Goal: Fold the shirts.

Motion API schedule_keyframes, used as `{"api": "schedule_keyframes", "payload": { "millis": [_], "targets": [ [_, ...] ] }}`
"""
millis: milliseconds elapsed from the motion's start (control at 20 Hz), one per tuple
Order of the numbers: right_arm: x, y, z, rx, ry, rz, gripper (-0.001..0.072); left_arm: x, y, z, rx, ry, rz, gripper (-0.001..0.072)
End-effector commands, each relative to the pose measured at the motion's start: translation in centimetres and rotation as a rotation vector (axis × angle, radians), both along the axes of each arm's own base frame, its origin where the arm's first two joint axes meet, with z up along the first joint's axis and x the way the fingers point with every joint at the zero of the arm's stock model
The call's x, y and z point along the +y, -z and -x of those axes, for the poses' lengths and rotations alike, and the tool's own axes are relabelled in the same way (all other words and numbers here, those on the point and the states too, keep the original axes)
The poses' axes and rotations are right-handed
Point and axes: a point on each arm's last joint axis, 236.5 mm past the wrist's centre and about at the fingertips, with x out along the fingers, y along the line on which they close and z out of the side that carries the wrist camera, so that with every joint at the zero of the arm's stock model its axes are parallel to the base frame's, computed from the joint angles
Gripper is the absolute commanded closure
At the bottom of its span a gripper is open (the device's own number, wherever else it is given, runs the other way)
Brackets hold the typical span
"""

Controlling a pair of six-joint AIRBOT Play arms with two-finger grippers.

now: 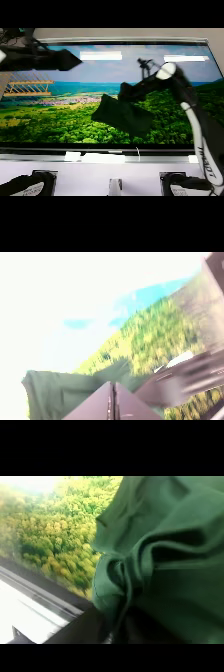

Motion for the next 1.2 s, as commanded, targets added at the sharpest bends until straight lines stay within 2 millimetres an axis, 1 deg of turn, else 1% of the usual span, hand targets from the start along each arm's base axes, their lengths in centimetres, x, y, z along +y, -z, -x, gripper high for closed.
{"api": "schedule_keyframes", "payload": {
  "millis": [0,50,100,150,200,250,300,350,400,450,500,550,600,650,700,800,850,900,950,1050,1100,1150],
  "targets": [
    [5.7,4.4,-1.8,0.017,0.079,-0.053,0.0114,3.3,-5.1,2.8,-0.121,-0.061,0.005,0.0675],
    [5.9,4.2,-2.3,0.007,0.098,-0.067,0.0019,3.2,-5.2,3.3,-0.12,-0.053,0.001,0.0675],
    [5.3,3.7,-2.7,-0.003,0.112,-0.071,0.0021,3.2,-5.0,3.8,-0.107,-0.042,-0.009,0.0675],
    [3.9,3.1,-3.1,-0.006,0.12,-0.062,0.0022,3.1,-4.6,4.1,-0.092,-0.031,-0.018,0.0676],
    [1.8,2.6,-3.3,-0.013,0.119,-0.033,0.0032,3.1,-4.2,4.2,-0.08,-0.025,-0.027,0.0675],
    [-0.9,2.2,-3.3,-0.018,0.114,0.017,0.0033,3.2,-4.0,4.2,-0.076,-0.025,-0.029,0.0675],
    [-4.6,2.2,-3.2,-0.015,0.108,0.095,0.005,3.2,-3.8,4.1,-0.072,-0.027,-0.031,0.0675],
    [-8.5,2.5,-2.8,0.007,0.112,0.18,0.005,3.3,-3.6,4.0,-0.069,-0.029,-0.037,0.0675],
    [-12.8,3.1,-2.0,0.053,0.122,0.269,0.005,3.3,-3.3,3.9,-0.066,-0.032,-0.043,0.0675],
    [-16.5,3.9,-0.9,0.123,0.142,0.329,0.0051,3.4,-3.3,3.8,-0.066,-0.033,-0.044,0.0675],
    [-19.1,4.9,0.7,0.216,0.165,0.351,0.0053,3.4,-3.3,3.8,-0.066,-0.033,-0.044,0.0675],
    [-20.5,6.2,2.3,0.298,0.178,0.344,0.0057,3.4,-3.3,3.8,-0.066,-0.033,-0.044,0.0675],
    [-21.0,7.8,4.3,0.374,0.168,0.337,0.0058,3.4,-3.3,3.8,-0.065,-0.033,-0.044,0.0675],
    [-20.9,9.4,6.1,0.428,0.146,0.336,0.0057,3.4,-3.3,3.8,-0.065,-0.033,-0.044,0.0675],
    [-20.3,11.0,7.4,0.462,0.135,0.325,0.0055,3.4,-3.3,3.8,-0.065,-0.033,-0.044,0.0674],
    [-18.6,13.3,8.7,0.477,0.125,0.277,0.0052,3.4,-3.3,3.8,-0.065,-0.033,-0.044,0.0675],
    [-18.4,14.1,8.8,0.471,0.138,0.273,0.0053,3.4,-3.3,3.8,-0.064,-0.033,-0.044,0.0675],
    [-18.4,14.7,8.5,0.46,0.154,0.275,0.0073,3.4,-3.3,3.8,-0.064,-0.033,-0.044,0.0675],
    [-18.3,15.0,8.2,0.453,0.174,0.268,0.0096,3.4,-3.3,3.8,-0.065,-0.033,-0.044,0.0675],
    [-18.3,15.4,7.7,0.446,0.192,0.263,0.0097,3.3,-3.3,3.8,-0.064,-0.033,-0.043,0.0674],
    [-18.0,15.5,7.4,0.443,0.204,0.247,0.01,3.3,-3.3,3.8,-0.064,-0.033,-0.043,0.0675],
    [-17.5,15.6,6.9,0.442,0.219,0.222,0.0121,3.3,-3.3,3.8,-0.064,-0.033,-0.043,0.0675]
  ]
}}
